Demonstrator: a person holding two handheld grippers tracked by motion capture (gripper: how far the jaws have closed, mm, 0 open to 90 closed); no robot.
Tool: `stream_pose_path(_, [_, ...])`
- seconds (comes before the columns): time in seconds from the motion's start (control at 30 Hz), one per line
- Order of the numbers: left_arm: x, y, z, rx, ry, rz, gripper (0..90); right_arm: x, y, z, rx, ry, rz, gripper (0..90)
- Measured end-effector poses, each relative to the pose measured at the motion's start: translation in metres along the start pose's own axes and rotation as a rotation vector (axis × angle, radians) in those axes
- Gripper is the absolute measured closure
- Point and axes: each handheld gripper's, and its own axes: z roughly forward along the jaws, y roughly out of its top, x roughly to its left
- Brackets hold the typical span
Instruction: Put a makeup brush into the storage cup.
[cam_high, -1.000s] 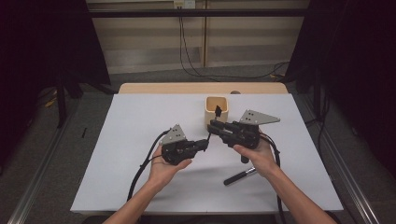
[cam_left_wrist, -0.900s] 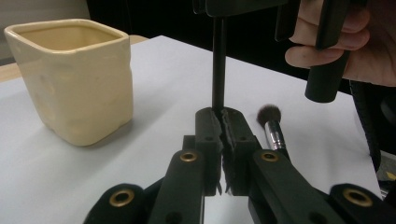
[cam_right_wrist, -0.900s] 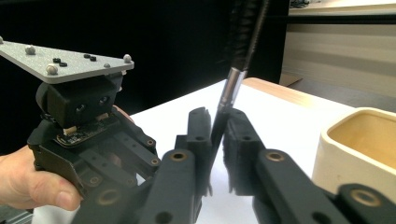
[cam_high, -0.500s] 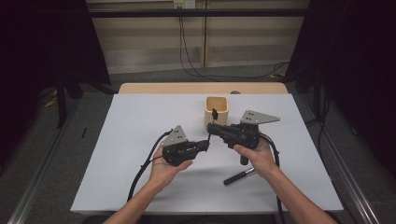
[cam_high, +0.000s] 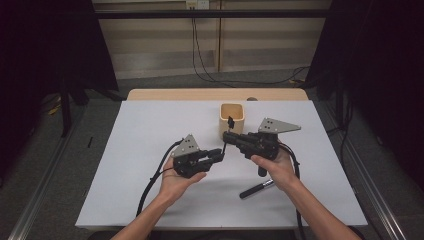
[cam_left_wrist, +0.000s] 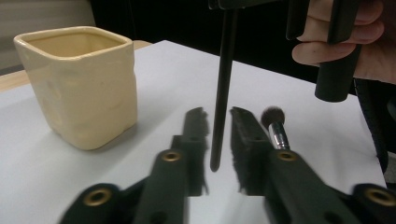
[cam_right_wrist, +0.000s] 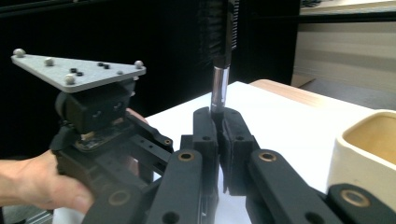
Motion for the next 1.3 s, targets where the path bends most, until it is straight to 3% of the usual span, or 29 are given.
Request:
stream_pose_path(0.27, [0.005, -0.001, -0.014, -0.004, 0.070, -0.030, 46.8, -0.004, -0.001, -0.003, 0.001, -0.013, 0.007, 85.9])
stream_pose_path(0.37, [0.007, -0.001, -0.019, 0.009, 0.104, -0.052, 27.2, -0.004, -0.001, -0.005, 0.001, -0.018, 0.004, 85.9])
stream_pose_path(0.4, [0.007, -0.001, -0.021, 0.011, 0.126, -0.069, 27.2, -0.005, 0.000, -0.005, -0.001, -0.019, 0.003, 85.9])
stream_pose_path(0.43, [0.007, -0.001, -0.028, 0.023, 0.135, -0.078, 21.1, -0.006, 0.000, -0.007, -0.004, -0.025, 0.000, 85.9])
stream_pose_path(0.47, [0.006, -0.001, -0.032, 0.018, 0.148, -0.063, 20.7, -0.006, 0.001, -0.008, -0.004, -0.028, -0.002, 85.9])
stream_pose_path(0.67, [0.008, -0.002, -0.047, -0.008, 0.176, -0.094, 5.0, -0.009, 0.002, -0.012, -0.001, -0.046, -0.007, 85.9])
stream_pose_path(0.77, [0.013, -0.004, -0.055, -0.007, 0.228, -0.099, 4.8, -0.011, 0.003, -0.013, -0.006, -0.054, -0.007, 85.9])
stream_pose_path(0.9, [0.020, -0.007, -0.061, -0.027, 0.220, -0.135, 4.7, -0.013, 0.005, -0.014, -0.009, -0.063, -0.008, 85.9])
stream_pose_path(1.03, [0.025, -0.009, -0.069, -0.015, 0.261, -0.137, 4.7, -0.016, 0.011, -0.010, -0.010, -0.072, -0.015, 85.8])
stream_pose_path(1.1, [0.025, -0.009, -0.070, -0.018, 0.264, -0.126, 4.7, -0.018, 0.012, -0.009, -0.008, -0.079, -0.018, 85.9])
stream_pose_path(1.13, [0.025, -0.010, -0.074, -0.024, 0.298, -0.099, 4.7, -0.019, 0.013, -0.009, -0.009, -0.083, -0.016, 85.8])
stream_pose_path(1.2, [0.025, -0.011, -0.077, -0.031, 0.303, -0.098, 3.9, -0.022, 0.014, -0.008, -0.011, -0.094, -0.016, 85.8])
stream_pose_path(1.23, [0.026, -0.012, -0.079, -0.043, 0.313, -0.103, 3.9, -0.022, 0.014, -0.008, -0.011, -0.094, -0.016, 85.8])
stream_pose_path(1.27, [0.028, -0.016, -0.085, -0.093, 0.367, -0.085, 2.8, -0.024, 0.015, -0.009, -0.013, -0.104, -0.015, 85.9])
stream_pose_path(1.3, [0.028, -0.016, -0.085, -0.093, 0.367, -0.085, 3.0, -0.024, 0.015, -0.009, -0.013, -0.104, -0.015, 85.9])
